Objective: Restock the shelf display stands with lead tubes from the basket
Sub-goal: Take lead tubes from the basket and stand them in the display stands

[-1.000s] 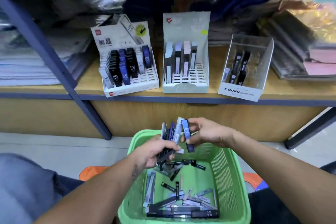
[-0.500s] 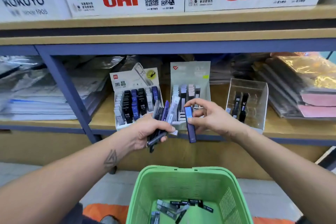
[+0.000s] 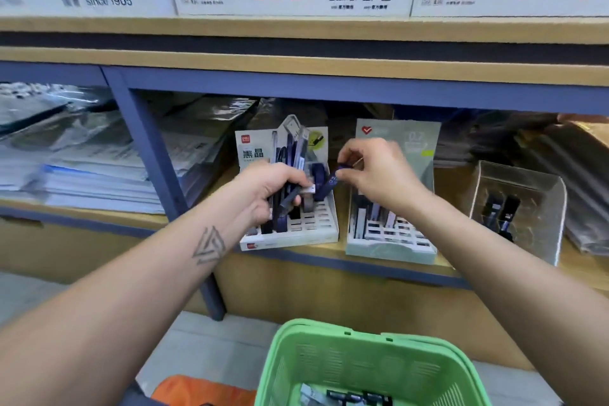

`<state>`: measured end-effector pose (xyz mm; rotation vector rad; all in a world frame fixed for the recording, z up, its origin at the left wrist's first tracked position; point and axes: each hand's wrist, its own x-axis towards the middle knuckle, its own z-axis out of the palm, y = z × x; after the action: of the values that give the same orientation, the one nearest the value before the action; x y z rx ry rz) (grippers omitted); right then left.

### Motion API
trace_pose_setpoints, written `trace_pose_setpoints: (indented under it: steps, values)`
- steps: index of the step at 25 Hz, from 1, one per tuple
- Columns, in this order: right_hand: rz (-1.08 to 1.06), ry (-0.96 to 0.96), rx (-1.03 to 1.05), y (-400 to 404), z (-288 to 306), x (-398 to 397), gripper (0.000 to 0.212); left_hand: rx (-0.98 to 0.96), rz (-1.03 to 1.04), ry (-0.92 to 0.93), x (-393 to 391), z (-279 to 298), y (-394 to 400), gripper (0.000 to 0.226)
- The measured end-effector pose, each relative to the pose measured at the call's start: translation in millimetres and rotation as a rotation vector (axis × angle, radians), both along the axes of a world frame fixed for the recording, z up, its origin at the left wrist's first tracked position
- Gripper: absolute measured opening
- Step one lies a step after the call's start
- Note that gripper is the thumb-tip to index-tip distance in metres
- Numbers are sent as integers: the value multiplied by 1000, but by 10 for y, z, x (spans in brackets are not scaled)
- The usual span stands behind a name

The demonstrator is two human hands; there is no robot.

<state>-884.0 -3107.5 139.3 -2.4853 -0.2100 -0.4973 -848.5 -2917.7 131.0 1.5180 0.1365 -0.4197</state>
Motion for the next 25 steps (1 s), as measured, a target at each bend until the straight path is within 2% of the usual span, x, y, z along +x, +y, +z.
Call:
trace_pose_setpoints:
  steps: [4, 8, 12, 20, 25]
  values:
    - [7, 15, -248, 131, -62, 304, 8, 10, -6, 60, 68, 1, 101, 19]
    - [-23, 39, -414, 222, -229, 490, 5, 34, -18, 81, 119, -56, 97, 16]
    - [-49, 68, -453, 261, -279, 548, 5, 60, -8, 82, 139, -97, 104, 18]
    - [21, 172, -348, 256, -192, 571, 12, 51, 9, 94, 139, -92, 87, 19]
    - [-53, 56, -492, 321, -246, 560, 20, 40, 10, 99, 136, -91, 104, 18]
